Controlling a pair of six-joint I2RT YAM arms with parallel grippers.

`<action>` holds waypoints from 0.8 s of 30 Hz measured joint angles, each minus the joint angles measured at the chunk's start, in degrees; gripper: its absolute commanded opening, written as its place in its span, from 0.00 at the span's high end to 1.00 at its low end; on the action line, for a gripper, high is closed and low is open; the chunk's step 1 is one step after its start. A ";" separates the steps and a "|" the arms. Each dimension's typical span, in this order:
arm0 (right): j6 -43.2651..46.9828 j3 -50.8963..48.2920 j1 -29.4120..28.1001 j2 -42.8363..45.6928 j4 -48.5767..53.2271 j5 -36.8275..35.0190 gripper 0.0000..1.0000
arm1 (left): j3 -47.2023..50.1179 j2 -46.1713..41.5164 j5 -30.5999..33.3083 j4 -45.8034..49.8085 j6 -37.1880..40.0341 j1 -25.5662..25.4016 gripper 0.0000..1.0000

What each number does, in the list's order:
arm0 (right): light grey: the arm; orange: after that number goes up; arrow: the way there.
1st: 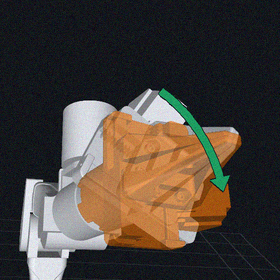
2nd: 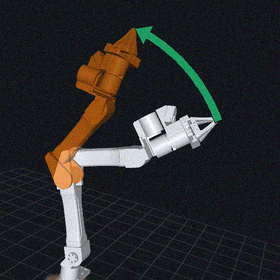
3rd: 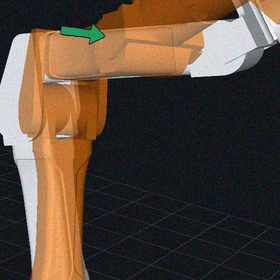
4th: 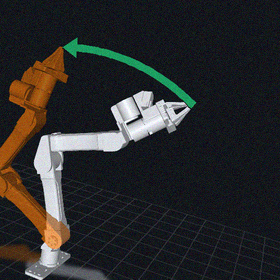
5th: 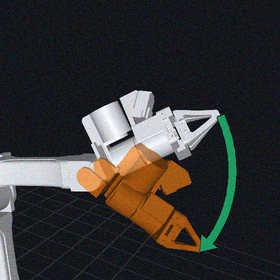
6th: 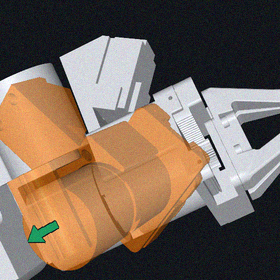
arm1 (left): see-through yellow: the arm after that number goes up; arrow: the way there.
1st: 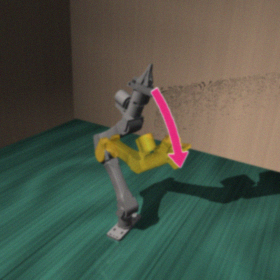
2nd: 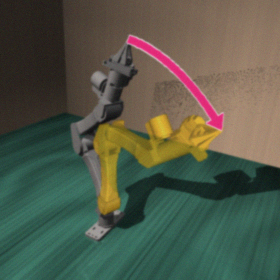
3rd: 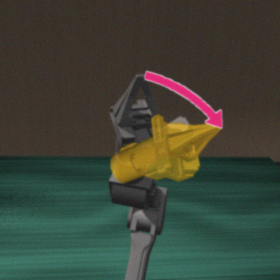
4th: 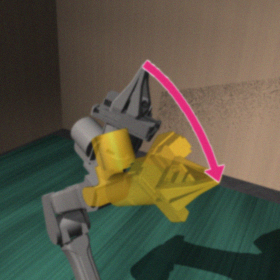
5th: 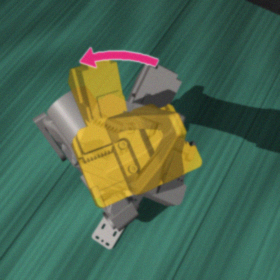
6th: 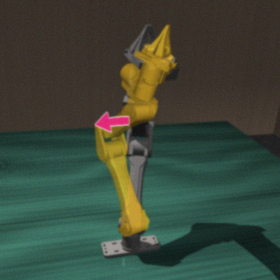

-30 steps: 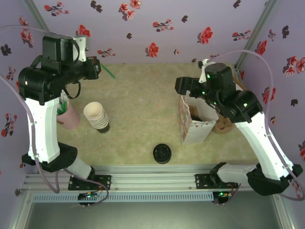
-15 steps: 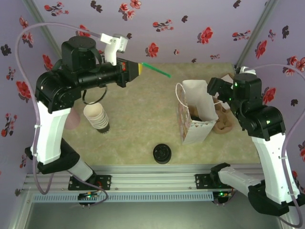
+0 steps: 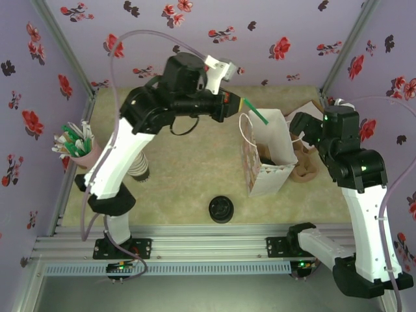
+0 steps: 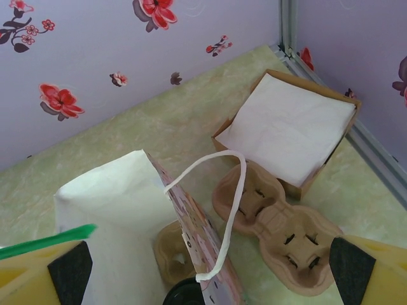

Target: Pack the takeout coffee

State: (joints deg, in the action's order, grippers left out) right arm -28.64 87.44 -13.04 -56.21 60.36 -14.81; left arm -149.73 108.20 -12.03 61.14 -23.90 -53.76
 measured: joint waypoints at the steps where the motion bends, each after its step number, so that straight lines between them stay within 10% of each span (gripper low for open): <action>1: 0.00 -0.17 0.26 0.11 0.00 0.13 0.02 | -0.04 1.31 0.46 0.04 0.02 -0.17 1.00; 15: -0.15 -1.20 9.07 -2.51 -0.52 7.41 0.01 | -3.80 14.97 3.82 4.42 1.62 -1.49 0.17; 24: -0.59 -1.20 23.39 -10.01 -4.28 16.70 0.02 | -2.25 7.45 5.84 3.15 3.98 1.38 0.01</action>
State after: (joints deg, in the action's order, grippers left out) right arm -29.23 86.24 10.35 -66.22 56.07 1.89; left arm -151.98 115.66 -6.20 64.29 -19.92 -52.38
